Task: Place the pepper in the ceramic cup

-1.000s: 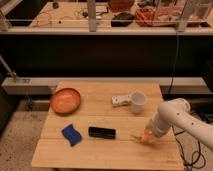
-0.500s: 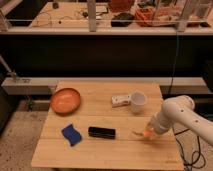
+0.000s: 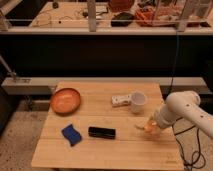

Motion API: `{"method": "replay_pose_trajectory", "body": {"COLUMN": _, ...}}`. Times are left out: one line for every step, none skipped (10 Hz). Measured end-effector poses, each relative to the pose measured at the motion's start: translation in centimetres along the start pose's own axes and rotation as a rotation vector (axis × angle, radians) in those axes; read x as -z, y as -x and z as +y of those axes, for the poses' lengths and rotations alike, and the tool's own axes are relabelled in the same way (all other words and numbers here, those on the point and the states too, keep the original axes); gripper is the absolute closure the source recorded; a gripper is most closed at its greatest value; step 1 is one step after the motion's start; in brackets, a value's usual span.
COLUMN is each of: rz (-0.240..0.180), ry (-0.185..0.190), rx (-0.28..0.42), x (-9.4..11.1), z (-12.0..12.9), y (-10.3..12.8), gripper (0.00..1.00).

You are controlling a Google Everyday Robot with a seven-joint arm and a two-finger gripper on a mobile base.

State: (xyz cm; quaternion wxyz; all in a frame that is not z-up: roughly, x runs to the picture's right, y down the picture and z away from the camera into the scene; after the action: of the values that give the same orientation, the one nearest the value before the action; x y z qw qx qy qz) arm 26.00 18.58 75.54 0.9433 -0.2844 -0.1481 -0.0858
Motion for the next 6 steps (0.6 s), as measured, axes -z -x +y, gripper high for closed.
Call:
{"method": "replay_pose_trajectory", "body": {"rz": -0.002, "ry": -0.008, "rx": 0.003, "x": 0.9, "z": -0.7, "y": -0.1, "gripper": 0.99}}
{"method": "replay_pose_trajectory", "body": {"rz": -0.005, "ry": -0.014, "rx": 0.006, "x": 1.7, "z": -1.3, "y": -0.2, "gripper": 0.99}}
{"method": "replay_pose_trajectory", "body": {"rz": -0.006, "ry": -0.024, "rx": 0.008, "x": 2.5, "z": -2.0, "y": -0.4, "gripper": 0.99}}
{"method": "replay_pose_trajectory", "body": {"rz": -0.006, "ry": -0.023, "rx": 0.006, "x": 3.2, "z": -2.3, "y": -0.5, "gripper": 0.99}}
{"method": "replay_pose_trajectory", "body": {"rz": -0.003, "ry": -0.027, "rx": 0.004, "x": 4.1, "z": -2.8, "y": -0.5, "gripper": 0.99}}
{"method": "replay_pose_trajectory", "body": {"rz": -0.002, "ry": -0.027, "rx": 0.003, "x": 4.4, "z": -3.2, "y": -0.5, "gripper": 0.99}}
